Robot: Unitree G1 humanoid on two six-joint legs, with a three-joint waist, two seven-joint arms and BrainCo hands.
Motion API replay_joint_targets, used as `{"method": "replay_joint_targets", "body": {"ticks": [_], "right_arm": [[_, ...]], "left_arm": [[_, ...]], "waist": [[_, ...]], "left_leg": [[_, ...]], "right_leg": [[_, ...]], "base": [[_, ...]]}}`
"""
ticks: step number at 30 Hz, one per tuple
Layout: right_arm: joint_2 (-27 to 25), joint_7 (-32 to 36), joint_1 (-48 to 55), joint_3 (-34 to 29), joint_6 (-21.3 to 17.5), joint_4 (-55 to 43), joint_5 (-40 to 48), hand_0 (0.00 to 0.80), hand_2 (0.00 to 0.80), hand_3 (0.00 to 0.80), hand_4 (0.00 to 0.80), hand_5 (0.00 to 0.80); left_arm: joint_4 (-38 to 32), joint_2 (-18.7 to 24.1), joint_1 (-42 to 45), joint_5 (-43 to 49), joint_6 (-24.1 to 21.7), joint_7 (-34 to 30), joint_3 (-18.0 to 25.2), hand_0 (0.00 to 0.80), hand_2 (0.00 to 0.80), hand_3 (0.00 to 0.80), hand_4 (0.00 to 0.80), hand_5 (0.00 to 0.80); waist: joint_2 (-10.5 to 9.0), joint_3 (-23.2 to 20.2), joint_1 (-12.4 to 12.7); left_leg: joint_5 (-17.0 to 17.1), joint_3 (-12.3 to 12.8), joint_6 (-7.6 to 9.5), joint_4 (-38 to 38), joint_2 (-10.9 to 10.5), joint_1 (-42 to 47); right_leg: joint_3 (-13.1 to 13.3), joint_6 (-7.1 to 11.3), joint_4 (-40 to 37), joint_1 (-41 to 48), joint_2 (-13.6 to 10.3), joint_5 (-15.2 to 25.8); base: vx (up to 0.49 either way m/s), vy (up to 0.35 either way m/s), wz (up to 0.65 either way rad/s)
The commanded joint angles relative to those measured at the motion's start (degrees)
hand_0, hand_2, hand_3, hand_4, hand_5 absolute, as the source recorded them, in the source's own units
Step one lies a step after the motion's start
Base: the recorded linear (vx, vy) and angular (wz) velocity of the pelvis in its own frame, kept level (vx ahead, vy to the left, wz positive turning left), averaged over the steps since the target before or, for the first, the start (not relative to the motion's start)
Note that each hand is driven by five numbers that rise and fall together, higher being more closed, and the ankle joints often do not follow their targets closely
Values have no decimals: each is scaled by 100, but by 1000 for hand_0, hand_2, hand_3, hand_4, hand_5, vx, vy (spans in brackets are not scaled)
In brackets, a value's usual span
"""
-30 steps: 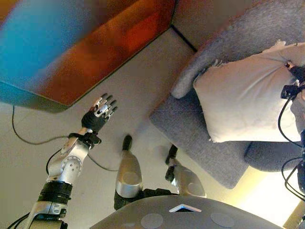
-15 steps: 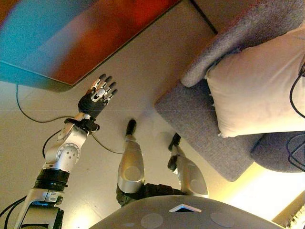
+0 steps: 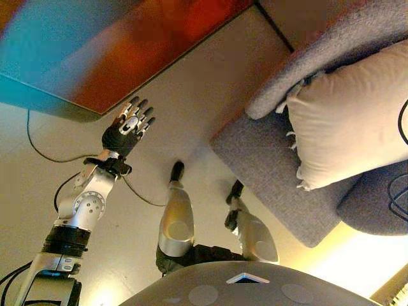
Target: Pick up the cushion and take it to the sofa
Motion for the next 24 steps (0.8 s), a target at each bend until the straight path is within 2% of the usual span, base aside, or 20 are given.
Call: {"method": "replay_joint_targets", "body": {"ticks": [1,6,9,13,14,20,24], "right_arm": [[-551,-184,439,90,-85,-205,-164,0,0,0,0,0],[-677,7,935,-334,-162,-288,-83,0,0,0,0,0],[-654,281,1371,-580,-240,-672,111,0,0,0,0,0],[-376,538,2096,-972,-452,-1387,849,0,0,0,0,0],[-126,576,2402,-1168,-674,-1766,1191,0,0,0,0,0],[835,1027,3140,-1632,-1183,-2995,1848,0,0,0,0,0],[1579,1783,3636,-1933,-1457,-3694,2584,0,0,0,0,0]], "left_arm": [[-478,172,361,-106,-107,-40,-165,0,0,0,0,0],[-482,105,628,-29,23,-89,-112,0,0,0,0,0],[-451,-9,888,22,94,-146,-66,0,0,0,0,0],[-362,-222,1147,101,186,-137,-37,0,0,0,0,0],[-212,-338,1199,122,183,-143,-22,0,0,0,0,0],[136,-695,1195,490,156,-124,73,0,0,0,0,0],[423,-1001,1120,946,30,-45,25,0,0,0,0,0]], "waist": [[-205,-777,-41],[-266,-1092,-154],[-283,-1341,-275],[-281,-1595,-455],[-252,-1677,-569],[-141,-1873,-886],[-74,-1981,-1104]], "left_leg": [[233,150,182,-266,-65,-104],[163,292,221,-311,-44,237],[134,416,302,-445,-76,567],[112,586,411,-609,-134,941],[87,679,455,-674,-150,1132],[13,982,567,-976,-238,1686],[-14,1201,598,-1199,-276,1970]], "right_leg": [[77,650,389,732,-431,-762],[174,716,290,976,-463,-709],[250,758,247,1093,-498,-635],[382,766,257,1143,-543,-559],[444,770,257,1182,-555,-525],[639,757,158,1259,-532,-404],[688,769,45,1218,-486,-280]], "base": [[73,37,-6],[89,66,-14],[130,134,-12],[91,149,-15],[43,149,-20],[8,137,-33],[-37,91,-26]]}}
